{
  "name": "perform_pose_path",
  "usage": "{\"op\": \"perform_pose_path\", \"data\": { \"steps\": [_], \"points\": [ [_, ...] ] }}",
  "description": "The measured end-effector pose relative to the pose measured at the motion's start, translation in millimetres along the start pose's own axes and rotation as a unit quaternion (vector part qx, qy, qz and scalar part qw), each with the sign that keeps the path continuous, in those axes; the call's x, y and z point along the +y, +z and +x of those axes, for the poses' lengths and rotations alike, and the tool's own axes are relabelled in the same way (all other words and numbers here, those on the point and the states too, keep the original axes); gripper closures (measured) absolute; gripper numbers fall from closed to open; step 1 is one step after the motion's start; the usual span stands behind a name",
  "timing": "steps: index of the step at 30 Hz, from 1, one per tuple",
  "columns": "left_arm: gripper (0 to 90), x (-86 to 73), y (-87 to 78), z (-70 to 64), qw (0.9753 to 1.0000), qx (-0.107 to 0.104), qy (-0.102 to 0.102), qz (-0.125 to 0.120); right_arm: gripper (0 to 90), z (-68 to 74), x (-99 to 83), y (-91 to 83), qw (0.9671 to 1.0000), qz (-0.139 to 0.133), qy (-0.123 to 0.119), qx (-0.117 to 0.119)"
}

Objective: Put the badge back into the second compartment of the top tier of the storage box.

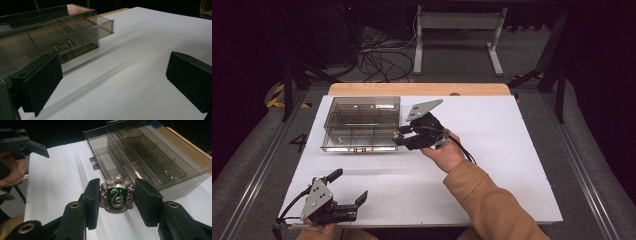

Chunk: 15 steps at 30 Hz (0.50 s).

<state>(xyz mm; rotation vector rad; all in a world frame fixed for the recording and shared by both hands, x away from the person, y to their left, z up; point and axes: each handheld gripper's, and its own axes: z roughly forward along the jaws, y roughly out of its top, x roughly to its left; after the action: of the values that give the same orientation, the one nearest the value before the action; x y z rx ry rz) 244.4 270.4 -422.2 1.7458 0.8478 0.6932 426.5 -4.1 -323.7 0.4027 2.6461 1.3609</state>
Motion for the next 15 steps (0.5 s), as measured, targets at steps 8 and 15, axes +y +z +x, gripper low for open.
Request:
{"op": "perform_pose_path", "data": {
  "steps": [8,15],
  "points": [
    [1.5,0.2,0.1,-0.1,1.0,0.0,0.001,0.0,57.3,2.1,10.7,17.7,0.9999,0.004,-0.006,0.009],
    [1.5,-0.3,-0.4,0.1,1.0,-0.002,-0.002,0.0,57.3,3.1,19.3,31.6,0.9999,0.003,-0.007,0.014]
  ]
}}
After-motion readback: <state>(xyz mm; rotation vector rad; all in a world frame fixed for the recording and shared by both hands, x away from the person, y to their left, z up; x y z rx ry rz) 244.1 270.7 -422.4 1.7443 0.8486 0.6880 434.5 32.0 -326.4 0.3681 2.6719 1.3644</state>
